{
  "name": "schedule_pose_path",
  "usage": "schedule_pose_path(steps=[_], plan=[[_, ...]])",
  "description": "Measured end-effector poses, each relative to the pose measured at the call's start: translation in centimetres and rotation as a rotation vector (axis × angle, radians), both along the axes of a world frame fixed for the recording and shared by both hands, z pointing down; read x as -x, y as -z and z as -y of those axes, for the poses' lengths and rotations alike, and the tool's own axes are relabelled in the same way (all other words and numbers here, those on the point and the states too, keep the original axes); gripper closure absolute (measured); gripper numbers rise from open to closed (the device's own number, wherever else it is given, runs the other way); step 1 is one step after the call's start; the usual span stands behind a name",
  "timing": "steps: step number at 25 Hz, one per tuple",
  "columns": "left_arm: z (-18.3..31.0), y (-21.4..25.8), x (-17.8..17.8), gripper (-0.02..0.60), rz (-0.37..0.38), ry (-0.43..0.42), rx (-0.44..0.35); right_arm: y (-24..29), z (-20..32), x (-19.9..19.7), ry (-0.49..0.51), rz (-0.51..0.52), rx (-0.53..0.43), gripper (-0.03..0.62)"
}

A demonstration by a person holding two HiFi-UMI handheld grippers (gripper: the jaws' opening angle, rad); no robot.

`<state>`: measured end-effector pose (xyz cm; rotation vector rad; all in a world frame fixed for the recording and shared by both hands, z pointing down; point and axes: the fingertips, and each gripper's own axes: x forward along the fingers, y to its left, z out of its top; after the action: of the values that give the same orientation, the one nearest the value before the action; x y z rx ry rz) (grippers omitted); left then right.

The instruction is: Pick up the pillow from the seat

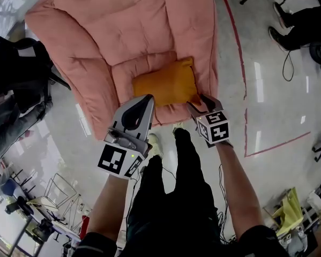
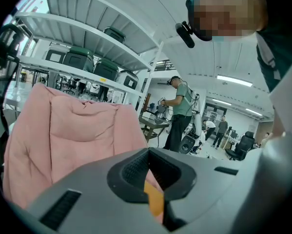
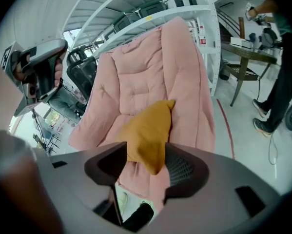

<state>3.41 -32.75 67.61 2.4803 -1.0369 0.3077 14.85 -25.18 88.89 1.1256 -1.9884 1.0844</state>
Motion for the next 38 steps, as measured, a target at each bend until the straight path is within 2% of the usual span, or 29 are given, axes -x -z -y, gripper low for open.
schedule_pose_path(steps=[5, 10, 16, 23, 33, 38], plan=[[-0.4, -0.5, -0.1, 0.577, -0.001, 0.005, 0.009, -1.7, -0.5, 0.1, -0.006, -0.008, 0.05, 0.365], [-0.4, -0.5, 0.6, 0.577, 0.003, 0.017, 0.008, -3.0, -0.1, 0.6, -0.052, 0.007, 0.088, 0.365], [-0.6, -0.3, 1.1, 0.577, 0.011, 0.041, 0.01, -3.6, 0.3, 1.2, -0.048, 0.028, 0.102, 0.464], [-1.4, 0.0, 2.9, 0.577, 0.021, 0.065, 0.015, -2.9, 0.4, 2.3, -0.037, 0.032, 0.079, 0.526], [-3.4, 2.8, 4.0, 0.577, 0.032, 0.069, -0.02, 1.5, -1.0, 3.8, -0.037, 0.128, 0.025, 0.562], [-4.6, 5.0, 5.7, 0.577, 0.029, 0.08, -0.033, 5.4, -1.8, 5.4, -0.027, 0.179, -0.012, 0.565]])
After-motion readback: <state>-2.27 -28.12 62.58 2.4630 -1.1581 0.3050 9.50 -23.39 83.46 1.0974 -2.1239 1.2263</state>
